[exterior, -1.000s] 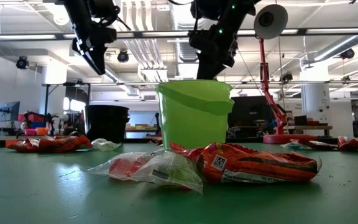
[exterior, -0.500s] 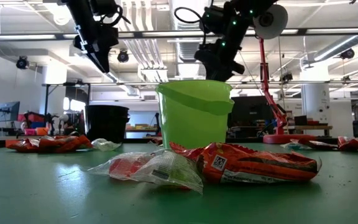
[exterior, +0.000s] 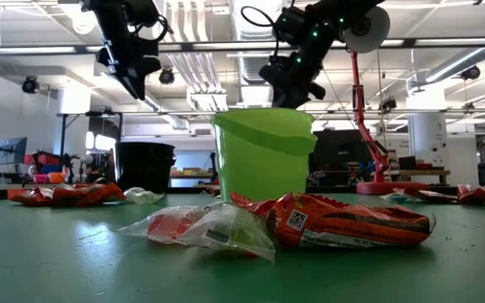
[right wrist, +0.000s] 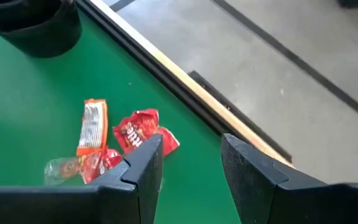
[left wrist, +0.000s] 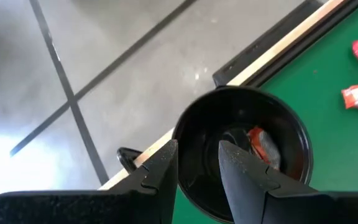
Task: Sort candy
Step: Put the red candy into the violet bucket
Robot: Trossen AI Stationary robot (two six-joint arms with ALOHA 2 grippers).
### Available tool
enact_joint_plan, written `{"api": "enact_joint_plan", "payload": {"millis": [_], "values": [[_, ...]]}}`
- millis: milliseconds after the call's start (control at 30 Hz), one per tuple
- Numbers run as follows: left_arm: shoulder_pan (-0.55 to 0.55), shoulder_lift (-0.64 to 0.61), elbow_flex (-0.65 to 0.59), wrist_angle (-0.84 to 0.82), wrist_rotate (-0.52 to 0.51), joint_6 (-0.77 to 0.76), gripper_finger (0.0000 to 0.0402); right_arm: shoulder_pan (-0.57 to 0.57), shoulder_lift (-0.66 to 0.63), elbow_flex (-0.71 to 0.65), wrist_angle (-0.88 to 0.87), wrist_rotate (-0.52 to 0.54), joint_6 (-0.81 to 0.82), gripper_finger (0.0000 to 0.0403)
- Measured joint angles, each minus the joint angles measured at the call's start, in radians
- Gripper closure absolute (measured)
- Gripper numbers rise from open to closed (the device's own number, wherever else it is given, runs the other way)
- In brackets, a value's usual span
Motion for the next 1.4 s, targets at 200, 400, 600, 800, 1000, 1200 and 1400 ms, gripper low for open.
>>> {"api": "enact_joint_plan", "payload": {"millis": [200,400,600,800,1000,1200,1400], "values": [[0.012,0.038,0.0,-0.004,0.0,0.001,0.0301,-0.001,0.001,0.0,0.059,0.0,-0.058,0.0248],[0.032,0.075,0.0,-0.005,0.001,0.001,0.0301,-0.004,0.001,0.0,0.132,0.0,-0.078,0.0248],[0.05,0.099,0.01,-0.014,0.0,0.009,0.0301,-0.02,0.005,0.0,0.138,0.001,-0.075,0.0248],[0.053,0.101,0.028,-0.01,-0.064,0.019,0.0301,-0.021,0.015,0.0,0.171,0.002,-0.076,0.0248],[0.091,0.102,0.042,0.022,-0.096,0.029,0.0301,-0.029,0.051,0.0,0.296,0.002,-0.116,0.0248],[0.123,0.103,0.044,0.035,-0.078,0.093,0.0301,-0.035,0.075,0.0,0.346,0.001,-0.068,0.0248],[0.129,0.103,0.067,0.021,-0.072,0.122,0.0301,-0.038,0.054,0.0,0.383,0.004,-0.076,0.0248]]}}
